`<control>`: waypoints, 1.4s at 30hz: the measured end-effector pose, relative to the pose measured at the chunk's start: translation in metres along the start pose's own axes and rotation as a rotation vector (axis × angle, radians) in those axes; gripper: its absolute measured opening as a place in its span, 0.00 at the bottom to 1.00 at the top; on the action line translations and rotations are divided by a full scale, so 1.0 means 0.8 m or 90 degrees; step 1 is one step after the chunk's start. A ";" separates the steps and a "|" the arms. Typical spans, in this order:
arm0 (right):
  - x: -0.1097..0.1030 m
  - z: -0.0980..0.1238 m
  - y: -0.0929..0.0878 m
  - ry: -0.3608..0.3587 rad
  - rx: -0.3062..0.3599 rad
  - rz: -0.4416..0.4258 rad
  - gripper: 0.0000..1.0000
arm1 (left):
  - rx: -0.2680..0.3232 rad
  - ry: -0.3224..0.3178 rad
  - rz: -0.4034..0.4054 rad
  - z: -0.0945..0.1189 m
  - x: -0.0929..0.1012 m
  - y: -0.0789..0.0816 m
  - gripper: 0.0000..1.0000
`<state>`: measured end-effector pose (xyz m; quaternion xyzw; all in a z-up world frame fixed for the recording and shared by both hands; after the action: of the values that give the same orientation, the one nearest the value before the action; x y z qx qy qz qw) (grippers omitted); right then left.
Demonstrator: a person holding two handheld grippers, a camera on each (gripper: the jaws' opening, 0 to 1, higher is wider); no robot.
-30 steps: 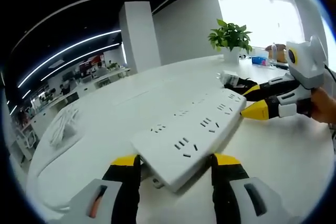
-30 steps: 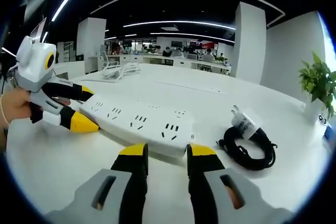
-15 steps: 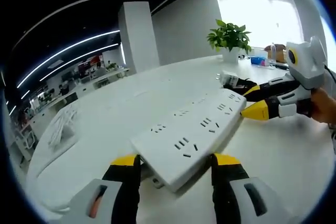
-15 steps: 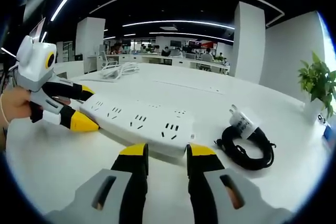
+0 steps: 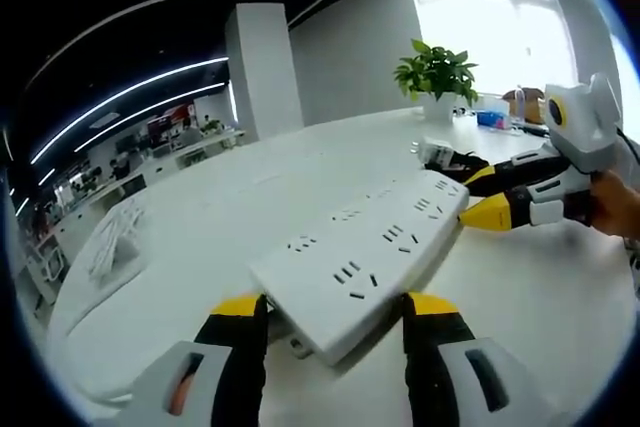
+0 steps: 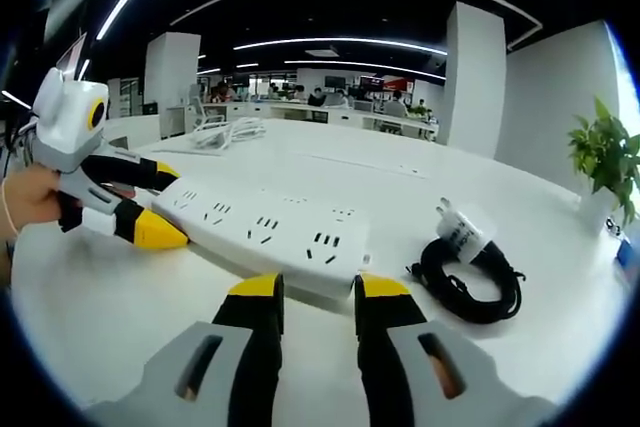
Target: Straighten the power strip on the desk, plug the charger into it
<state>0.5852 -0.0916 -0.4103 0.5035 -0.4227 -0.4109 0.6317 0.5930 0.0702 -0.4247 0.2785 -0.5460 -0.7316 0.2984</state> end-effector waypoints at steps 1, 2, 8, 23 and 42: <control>-0.001 0.001 0.000 0.004 0.004 -0.011 0.30 | 0.002 0.002 -0.002 0.000 0.000 0.000 0.55; -0.004 0.001 0.001 0.013 0.009 -0.024 0.32 | 0.004 0.003 -0.003 -0.001 -0.001 0.000 0.55; -0.008 0.006 0.002 0.017 0.019 -0.008 0.43 | 0.048 0.017 0.049 0.009 -0.007 0.009 0.57; -0.014 0.012 0.007 0.020 0.031 -0.017 0.46 | 0.074 0.023 0.061 0.024 -0.002 0.017 0.64; -0.021 0.024 0.020 0.049 0.068 -0.034 0.48 | 0.102 0.021 0.078 0.035 -0.008 0.035 0.71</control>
<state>0.5637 -0.0787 -0.3938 0.5629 -0.4056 -0.3847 0.6088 0.5804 0.0863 -0.3906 0.2796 -0.6139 -0.6614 0.3279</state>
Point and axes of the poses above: the point that each gripper's makers call its tool centre point, and the gripper's own axes: z roughly backward along the fingers, x roughly to its right, y roughly out of its top, the point moved 1 cm from there along z, roughly backward along the fingers, and after that the axes turned 14 degrees about x, right-handed, at the moved point
